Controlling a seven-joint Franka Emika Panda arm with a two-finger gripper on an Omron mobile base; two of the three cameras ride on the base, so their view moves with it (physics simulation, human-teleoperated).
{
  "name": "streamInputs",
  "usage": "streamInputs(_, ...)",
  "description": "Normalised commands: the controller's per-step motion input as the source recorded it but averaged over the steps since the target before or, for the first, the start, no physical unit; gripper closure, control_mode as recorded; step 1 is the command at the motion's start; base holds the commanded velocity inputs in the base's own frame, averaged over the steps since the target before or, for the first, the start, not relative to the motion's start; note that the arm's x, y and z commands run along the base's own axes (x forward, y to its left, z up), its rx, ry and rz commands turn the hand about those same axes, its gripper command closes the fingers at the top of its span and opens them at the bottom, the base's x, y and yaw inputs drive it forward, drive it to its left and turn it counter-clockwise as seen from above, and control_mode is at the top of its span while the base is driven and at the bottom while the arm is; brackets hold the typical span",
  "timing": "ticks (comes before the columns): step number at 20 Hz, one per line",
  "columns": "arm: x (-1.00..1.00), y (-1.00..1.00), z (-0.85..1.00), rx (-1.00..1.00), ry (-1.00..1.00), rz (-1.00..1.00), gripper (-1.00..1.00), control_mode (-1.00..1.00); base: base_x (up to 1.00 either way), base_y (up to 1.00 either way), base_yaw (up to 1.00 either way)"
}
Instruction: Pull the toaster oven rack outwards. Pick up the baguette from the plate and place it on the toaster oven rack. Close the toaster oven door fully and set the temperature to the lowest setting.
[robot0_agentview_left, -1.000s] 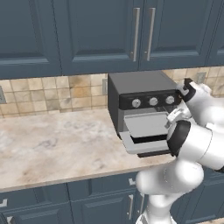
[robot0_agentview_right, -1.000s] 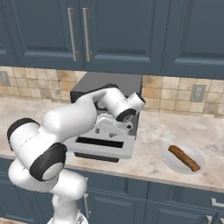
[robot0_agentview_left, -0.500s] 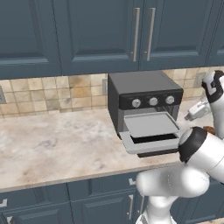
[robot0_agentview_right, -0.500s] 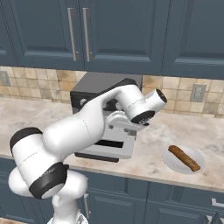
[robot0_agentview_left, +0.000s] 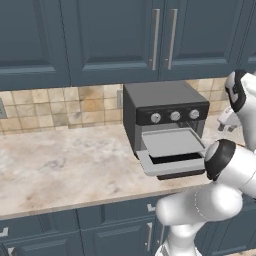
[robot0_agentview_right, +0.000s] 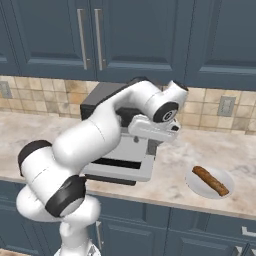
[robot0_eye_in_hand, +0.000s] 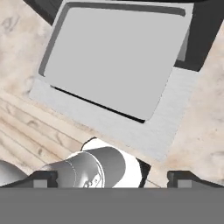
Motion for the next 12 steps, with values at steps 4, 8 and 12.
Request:
streamInputs(4,-0.35,-0.24,-0.20,-0.21,-0.09,-0.40,-1.00,-1.00,0.00,0.00,0.00)
streamInputs(8,-0.33,-0.25,-0.33,-0.04,-0.35,-0.37,-1.00,-1.00,0.00,0.00,0.00)
streamInputs(12,-0.25,-0.21,-0.32,-0.07,-0.32,-0.32,-1.00,-1.00,0.00,0.00,0.00)
